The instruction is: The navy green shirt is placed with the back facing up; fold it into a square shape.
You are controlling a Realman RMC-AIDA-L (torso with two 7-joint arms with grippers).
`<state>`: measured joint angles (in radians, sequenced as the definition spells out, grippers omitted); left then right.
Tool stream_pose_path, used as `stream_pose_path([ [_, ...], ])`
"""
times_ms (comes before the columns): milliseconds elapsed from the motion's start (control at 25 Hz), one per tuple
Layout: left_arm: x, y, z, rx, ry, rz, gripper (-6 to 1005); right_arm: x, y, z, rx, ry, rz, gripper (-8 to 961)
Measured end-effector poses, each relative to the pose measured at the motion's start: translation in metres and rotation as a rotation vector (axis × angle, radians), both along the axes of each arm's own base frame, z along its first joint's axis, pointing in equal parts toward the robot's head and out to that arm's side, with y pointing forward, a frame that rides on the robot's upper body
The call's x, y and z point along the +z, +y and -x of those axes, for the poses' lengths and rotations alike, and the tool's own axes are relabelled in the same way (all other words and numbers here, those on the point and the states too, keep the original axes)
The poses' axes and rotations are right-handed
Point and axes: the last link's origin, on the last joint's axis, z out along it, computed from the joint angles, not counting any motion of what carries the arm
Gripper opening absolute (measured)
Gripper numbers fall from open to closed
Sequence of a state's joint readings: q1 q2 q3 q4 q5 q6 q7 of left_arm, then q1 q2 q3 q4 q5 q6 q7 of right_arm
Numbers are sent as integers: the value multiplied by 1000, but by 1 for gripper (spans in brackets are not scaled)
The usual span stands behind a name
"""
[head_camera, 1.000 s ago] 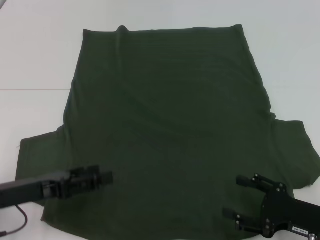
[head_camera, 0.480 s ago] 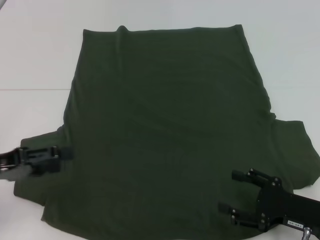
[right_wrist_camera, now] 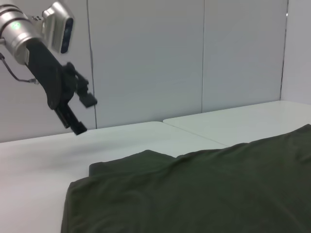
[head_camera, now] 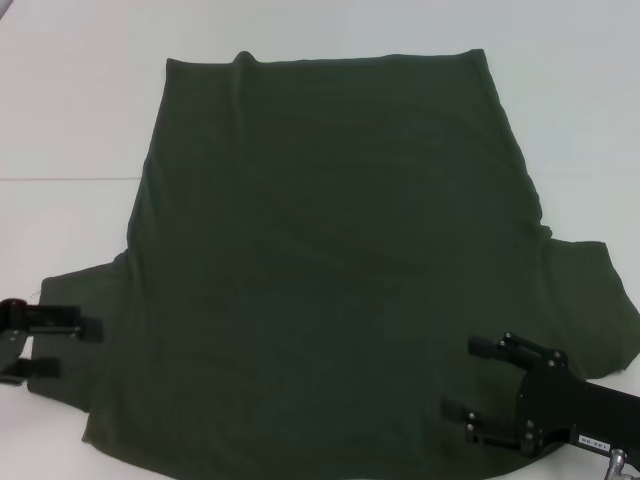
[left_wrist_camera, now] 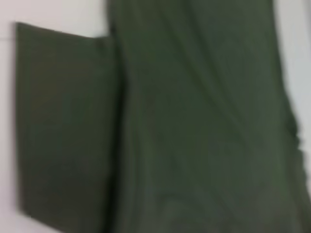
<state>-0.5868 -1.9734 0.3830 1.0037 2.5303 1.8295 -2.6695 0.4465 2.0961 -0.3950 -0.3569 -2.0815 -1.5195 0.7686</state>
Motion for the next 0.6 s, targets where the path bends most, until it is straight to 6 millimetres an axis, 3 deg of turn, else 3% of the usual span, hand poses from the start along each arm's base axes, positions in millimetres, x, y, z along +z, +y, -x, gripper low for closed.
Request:
stream_pose_path([
  [320,-6,16,15,63,232,14,837,0,0,-1,-3,-9,4,886],
  [600,-12,27,20,78,301,-10,834,0,0,-2,-3,-11,7,886],
])
